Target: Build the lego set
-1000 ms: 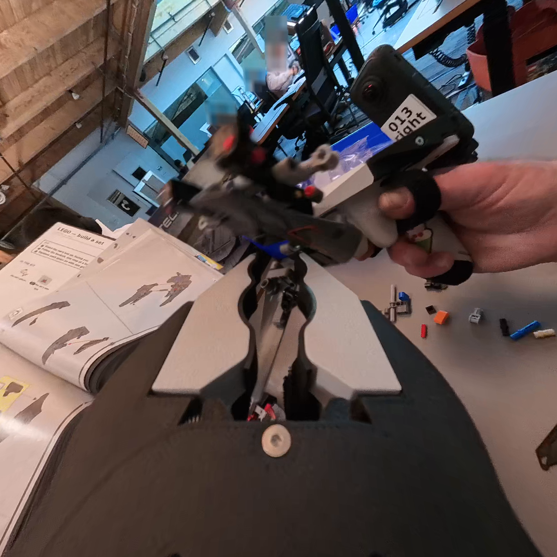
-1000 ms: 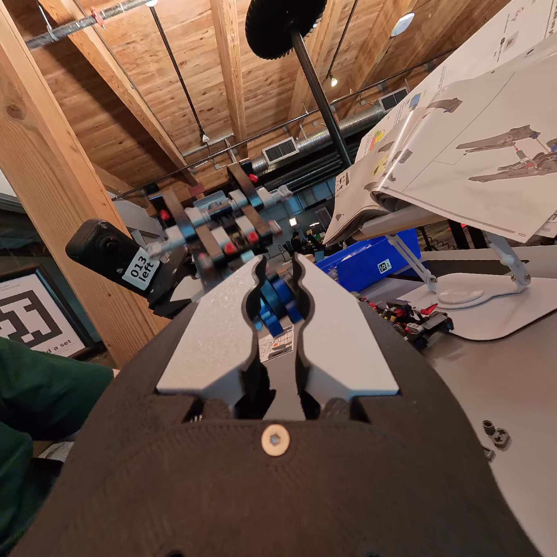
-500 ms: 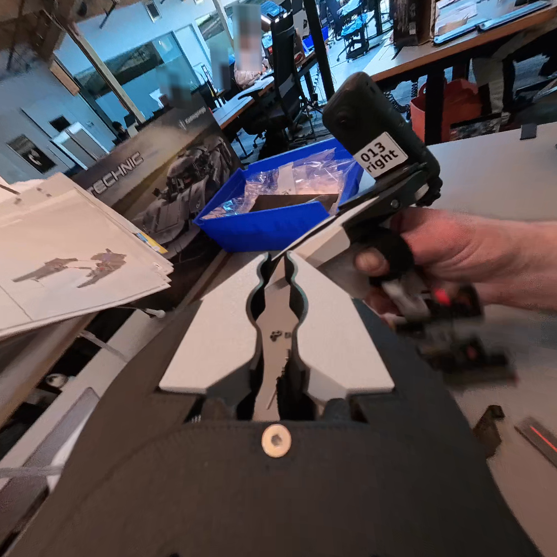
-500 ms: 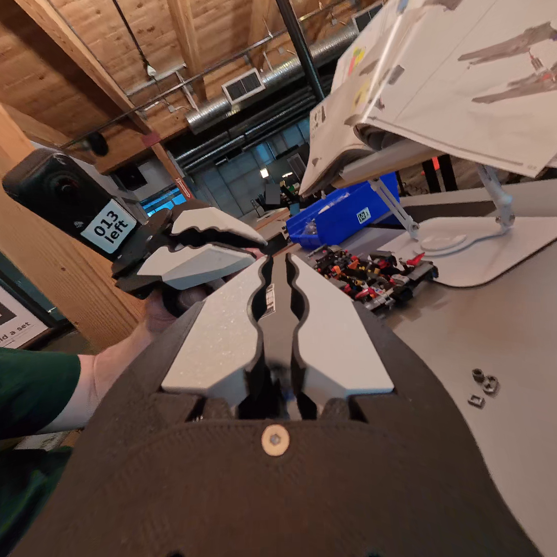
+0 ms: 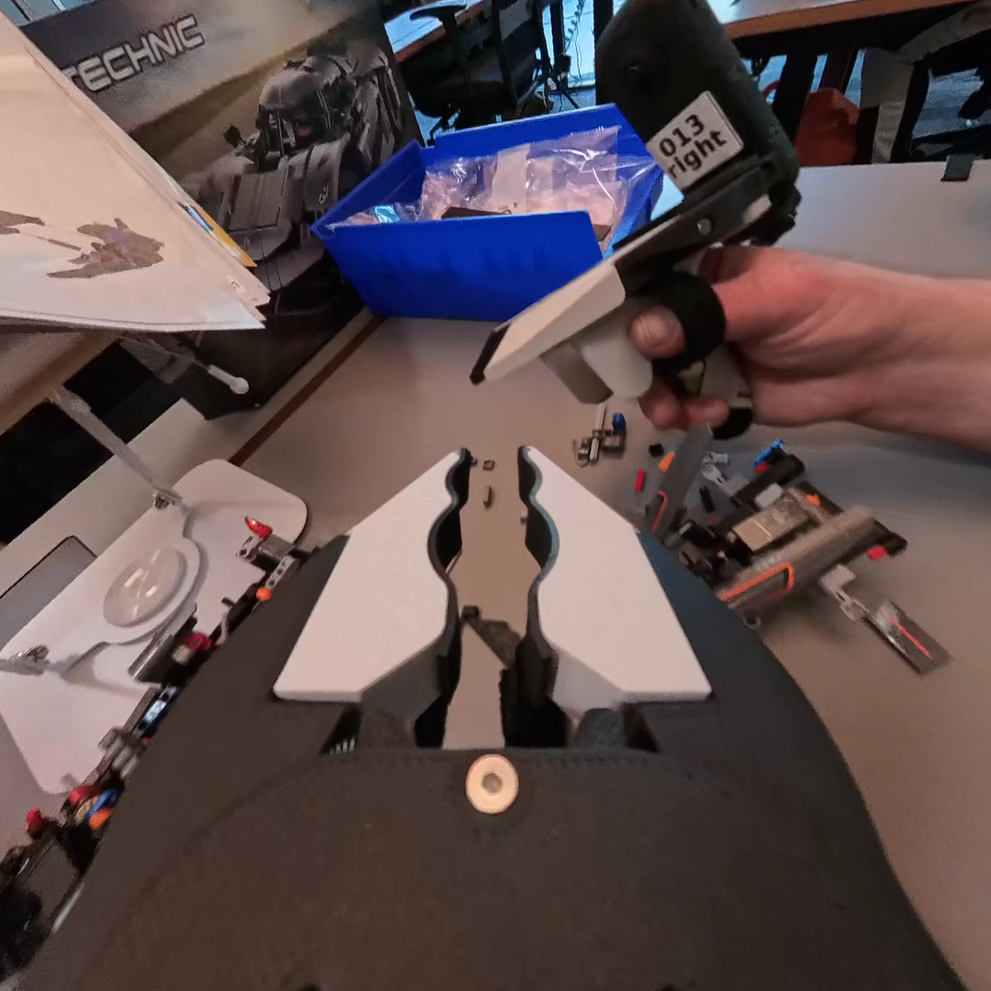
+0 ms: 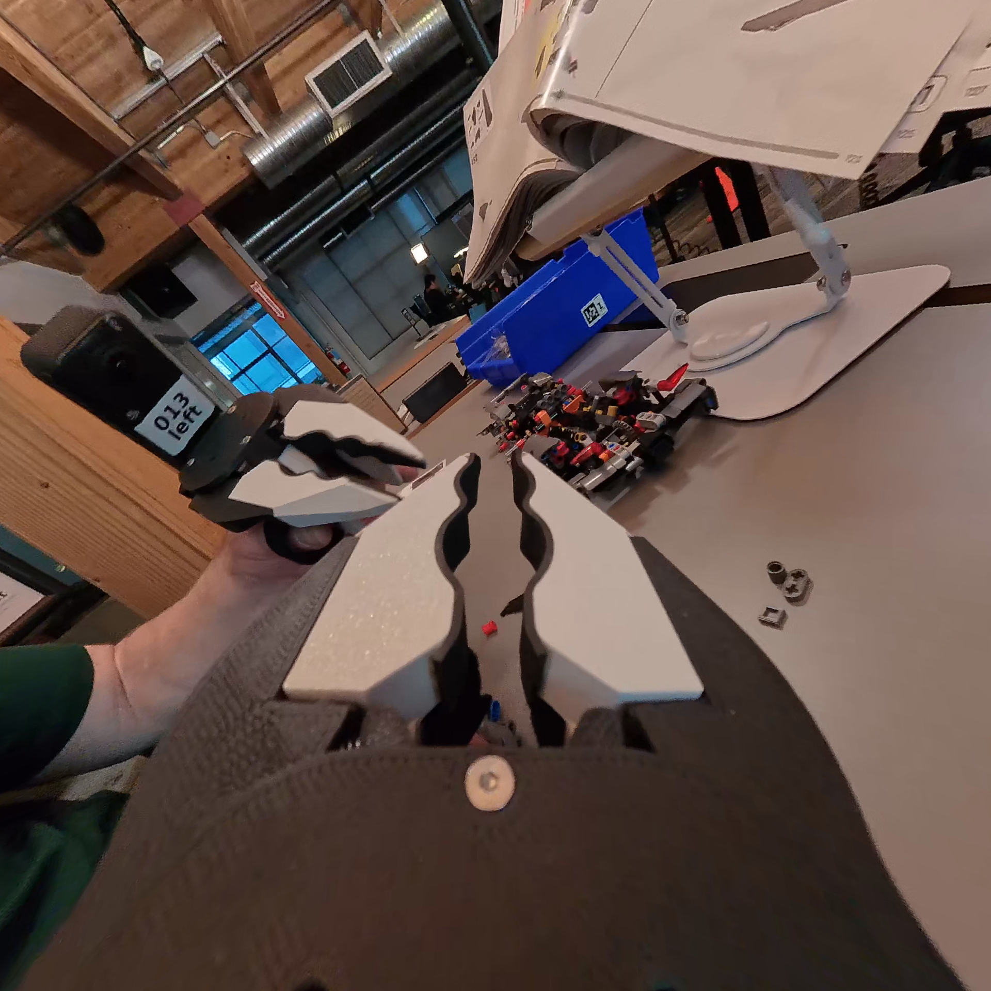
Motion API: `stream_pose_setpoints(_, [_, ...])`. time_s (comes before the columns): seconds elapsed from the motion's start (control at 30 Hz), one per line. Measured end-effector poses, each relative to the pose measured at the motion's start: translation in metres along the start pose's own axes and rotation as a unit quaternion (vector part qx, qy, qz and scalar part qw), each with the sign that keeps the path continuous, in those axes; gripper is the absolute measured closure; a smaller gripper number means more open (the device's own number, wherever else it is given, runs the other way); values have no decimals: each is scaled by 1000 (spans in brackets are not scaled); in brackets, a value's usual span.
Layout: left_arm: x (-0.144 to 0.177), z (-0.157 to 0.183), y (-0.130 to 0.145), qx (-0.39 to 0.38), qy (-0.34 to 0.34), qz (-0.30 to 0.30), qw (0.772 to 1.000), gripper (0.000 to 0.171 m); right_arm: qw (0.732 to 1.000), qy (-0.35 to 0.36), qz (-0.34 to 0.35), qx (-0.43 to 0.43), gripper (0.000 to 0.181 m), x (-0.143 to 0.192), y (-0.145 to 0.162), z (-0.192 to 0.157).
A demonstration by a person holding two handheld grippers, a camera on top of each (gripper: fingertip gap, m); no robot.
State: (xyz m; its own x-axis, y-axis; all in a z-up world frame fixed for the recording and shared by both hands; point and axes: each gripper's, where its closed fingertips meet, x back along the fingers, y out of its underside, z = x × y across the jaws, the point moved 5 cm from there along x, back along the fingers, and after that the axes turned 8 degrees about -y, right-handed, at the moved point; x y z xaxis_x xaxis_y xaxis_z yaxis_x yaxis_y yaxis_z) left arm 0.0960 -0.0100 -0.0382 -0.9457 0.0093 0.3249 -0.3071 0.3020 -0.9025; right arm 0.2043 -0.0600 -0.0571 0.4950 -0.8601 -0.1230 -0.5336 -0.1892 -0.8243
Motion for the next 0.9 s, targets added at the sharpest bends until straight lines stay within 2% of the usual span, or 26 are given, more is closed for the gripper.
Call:
stream_pose_setpoints(0.37, [73, 28, 25, -24, 32, -53, 998, 147, 999, -4, -15, 51, 166, -5, -4, -9])
stream_pose_setpoints(0.5, [118, 66, 16, -60, 92, -55, 992, 148, 998, -9, -23, 61, 164, -8, -3, -13])
stream_pose_setpoints(0.6, [152, 102, 19, -81, 135, -77, 985, 149, 996, -17, -34, 74, 164, -14, -2, -21])
stream_pose_setpoints(0.7, [178, 139, 41, -94, 175, -140, 970, 149, 994, -16, -47, 100, 165, -20, -1, -28])
stream_pose_setpoints(0.9, [215, 206, 119, -46, 238, -285, 928, 148, 994, -27, -48, 94, 163, -24, 2, -31])
